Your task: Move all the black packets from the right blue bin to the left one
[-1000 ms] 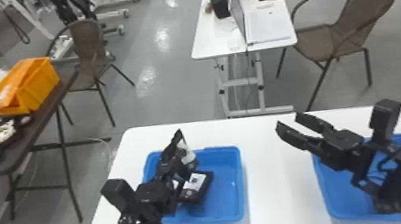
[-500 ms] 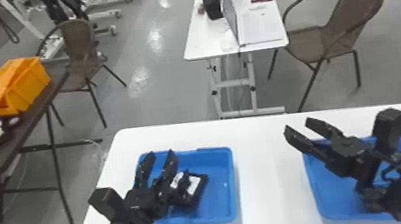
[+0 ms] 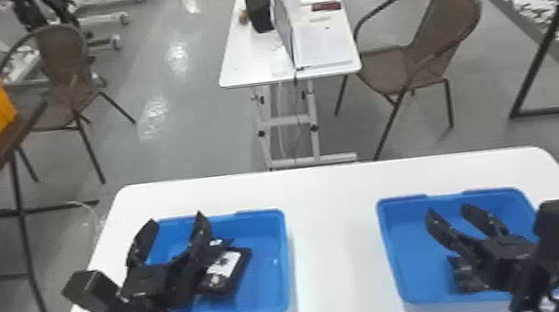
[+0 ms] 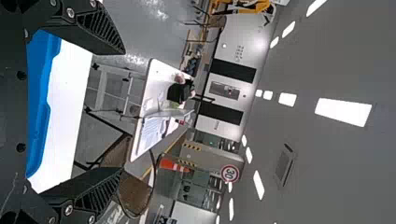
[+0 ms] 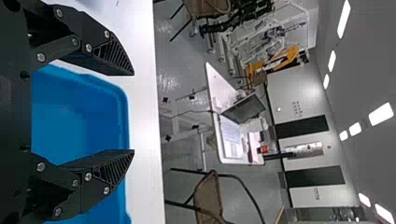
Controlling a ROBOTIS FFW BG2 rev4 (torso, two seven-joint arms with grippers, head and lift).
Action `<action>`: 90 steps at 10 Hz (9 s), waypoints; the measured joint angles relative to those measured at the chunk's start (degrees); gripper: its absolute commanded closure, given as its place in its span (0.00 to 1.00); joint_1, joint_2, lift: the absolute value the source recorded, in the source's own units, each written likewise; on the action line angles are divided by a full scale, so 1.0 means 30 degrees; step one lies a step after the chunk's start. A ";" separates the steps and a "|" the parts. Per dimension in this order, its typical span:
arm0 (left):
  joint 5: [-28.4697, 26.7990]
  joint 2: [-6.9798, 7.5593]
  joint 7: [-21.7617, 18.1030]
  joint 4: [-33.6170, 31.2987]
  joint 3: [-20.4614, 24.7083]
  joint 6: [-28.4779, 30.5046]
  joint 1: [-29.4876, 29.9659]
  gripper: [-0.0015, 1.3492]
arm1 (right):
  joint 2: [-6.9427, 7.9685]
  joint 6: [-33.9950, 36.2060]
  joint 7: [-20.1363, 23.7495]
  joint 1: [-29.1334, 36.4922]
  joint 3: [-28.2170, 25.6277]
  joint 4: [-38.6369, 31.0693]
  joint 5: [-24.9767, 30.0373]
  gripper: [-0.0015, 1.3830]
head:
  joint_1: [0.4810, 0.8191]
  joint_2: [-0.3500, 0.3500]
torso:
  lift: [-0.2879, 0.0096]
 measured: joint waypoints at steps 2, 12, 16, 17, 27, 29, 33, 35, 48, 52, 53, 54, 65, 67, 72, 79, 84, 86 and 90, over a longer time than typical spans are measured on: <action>0.0135 0.0000 0.0000 -0.0040 -0.0069 0.0070 0.0022 0.11 | 0.0123 0.3470 -0.1890 0.0657 -0.1379 -0.1831 0.0569 0.36 | 0.63 0.47 | 0.97; 0.0313 0.0000 0.0010 -0.0065 -0.0200 0.0301 0.0021 0.11 | -0.0438 1.1792 0.0628 -0.2319 -0.2989 0.0446 0.3323 0.36 | 0.63 0.37 | 0.97; 0.0335 0.0000 0.0002 -0.0062 -0.0196 0.0394 0.0041 0.11 | -0.0273 1.0387 0.1167 -0.3149 -0.2887 0.2635 0.4137 0.35 | 0.63 0.37 | 0.97; 0.0357 0.0000 -0.0001 -0.0061 -0.0193 0.0396 0.0049 0.11 | -0.0225 1.0213 0.1167 -0.3449 -0.2888 0.3227 0.4242 0.35 | 0.63 0.37 | 0.97; 0.0569 0.0000 0.0028 -0.0043 0.0054 0.0237 0.0266 0.11 | 0.0608 0.9590 -0.0255 -0.3029 -0.3672 0.2650 0.3441 0.92 | 0.63 0.38 | 0.97; 0.0576 0.0000 0.0027 -0.0043 0.0051 0.0153 0.0256 0.11 | 0.0663 0.9079 -0.0724 -0.2777 -0.3682 0.2232 0.2995 0.92 | 0.63 0.38 | 0.97; 0.0504 0.0000 0.0027 -0.0043 0.0038 -0.0022 0.0220 0.11 | 0.0700 0.8040 -0.1031 -0.2499 -0.3464 0.0980 0.1099 0.92 | 0.63 0.40 | 0.97; 0.0472 0.0000 0.0030 -0.0043 0.0024 -0.0027 0.0199 0.11 | 0.0677 0.7635 -0.1002 -0.2760 -0.3078 0.0977 0.0032 0.92 | 0.63 0.43 | 0.97; 0.6654 0.0154 0.0145 -0.0072 -0.4417 0.0615 -0.1597 0.11 | 0.0486 0.7656 0.2942 -0.8010 0.4526 0.1820 -0.6953 0.92 | 0.63 0.70 | 0.97; 0.7212 0.0374 0.0146 -0.0072 -0.4948 0.1027 -0.1991 0.11 | 0.0682 0.7740 0.3935 -0.9281 0.6829 0.4015 -0.9835 0.92 | 0.63 0.77 | 0.97; 0.7349 0.0502 0.0146 -0.0072 -0.5151 0.0928 -0.2086 0.11 | 0.0663 0.7740 0.3997 -0.9444 0.7171 0.4265 -1.0018 0.92 | 0.63 0.79 | 0.97; 0.7523 0.0619 0.0146 -0.0073 -0.5349 0.0861 -0.2165 0.11 | 0.0664 0.7739 0.4105 -0.9541 0.7289 0.4392 -1.0051 0.92 | 0.63 0.79 | 0.97; 0.7770 0.0826 0.1201 -0.0133 -0.5767 -0.0230 -0.2038 0.89 | 0.0458 0.7837 0.5280 -0.9867 0.8036 0.4826 -0.9951 0.92 | 0.63 0.82 | 0.97; 0.7592 0.1100 0.1324 -0.0345 -0.5852 -0.0154 -0.2070 0.89 | 0.0466 0.7831 0.5327 -0.9844 0.8037 0.4849 -0.9914 0.92 | 0.63 0.83 | 0.97; 0.7537 0.1259 0.1316 -0.0395 -0.5919 -0.0430 -0.2068 0.90 | 0.0468 0.7443 0.5840 -0.9847 0.7979 0.4961 -0.9855 0.03 | 0.63 0.83 | 0.97; 0.0500 0.0378 0.2549 0.0593 -0.2001 -0.0820 0.0095 0.89 | 0.0555 0.5874 0.7108 -0.5503 0.3060 0.2100 -0.3262 0.14 | 0.63 0.80 | 0.97; -0.0076 0.0127 0.2347 0.1531 -0.1894 -0.1467 0.0611 0.08 | 0.0612 0.2218 0.6112 -0.2683 0.0689 0.0781 0.0775 0.14 | 0.63 0.66 | 0.97; 0.0390 0.0153 0.2226 0.0305 -0.2197 -0.2117 0.1241 0.09 | 0.0615 0.0311 0.3952 -0.0988 0.0265 -0.0845 0.2175 0.15 | 0.63 0.60 | 0.97; -0.1949 0.0028 0.1920 -0.3200 -0.0429 -0.1888 0.5349 0.05 | 0.0939 -0.1921 0.1731 0.3980 -0.0370 -0.4076 0.3102 0.14 | 0.63 0.60 | 0.97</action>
